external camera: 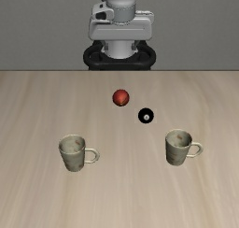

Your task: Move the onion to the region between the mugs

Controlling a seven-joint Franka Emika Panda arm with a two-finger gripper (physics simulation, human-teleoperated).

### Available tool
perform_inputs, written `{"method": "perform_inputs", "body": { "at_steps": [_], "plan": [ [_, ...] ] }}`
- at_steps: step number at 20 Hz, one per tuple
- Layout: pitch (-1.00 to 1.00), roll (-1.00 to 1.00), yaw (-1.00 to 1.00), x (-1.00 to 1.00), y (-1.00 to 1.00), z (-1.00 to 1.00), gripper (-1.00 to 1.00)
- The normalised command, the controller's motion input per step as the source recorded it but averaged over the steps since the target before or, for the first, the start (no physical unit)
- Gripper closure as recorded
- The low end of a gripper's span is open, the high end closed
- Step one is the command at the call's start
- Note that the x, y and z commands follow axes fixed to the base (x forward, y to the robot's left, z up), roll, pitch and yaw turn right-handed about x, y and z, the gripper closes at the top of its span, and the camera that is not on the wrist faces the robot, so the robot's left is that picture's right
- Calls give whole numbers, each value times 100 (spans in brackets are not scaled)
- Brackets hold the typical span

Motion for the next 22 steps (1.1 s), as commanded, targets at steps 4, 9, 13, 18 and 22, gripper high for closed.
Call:
{"method": "perform_inputs", "body": {
  "at_steps": [4, 9, 13, 18, 22],
  "plan": [
    [0, 0, 0, -50, 25, -25, -100],
    [0, 0, 0, 0, 0, -100, -100],
    [0, 0, 0, 0, 0, -100, -100],
    [0, 0, 0, 0, 0, -100, -100],
    [0, 0, 0, 0, 0, -100, -100]
  ]
}}
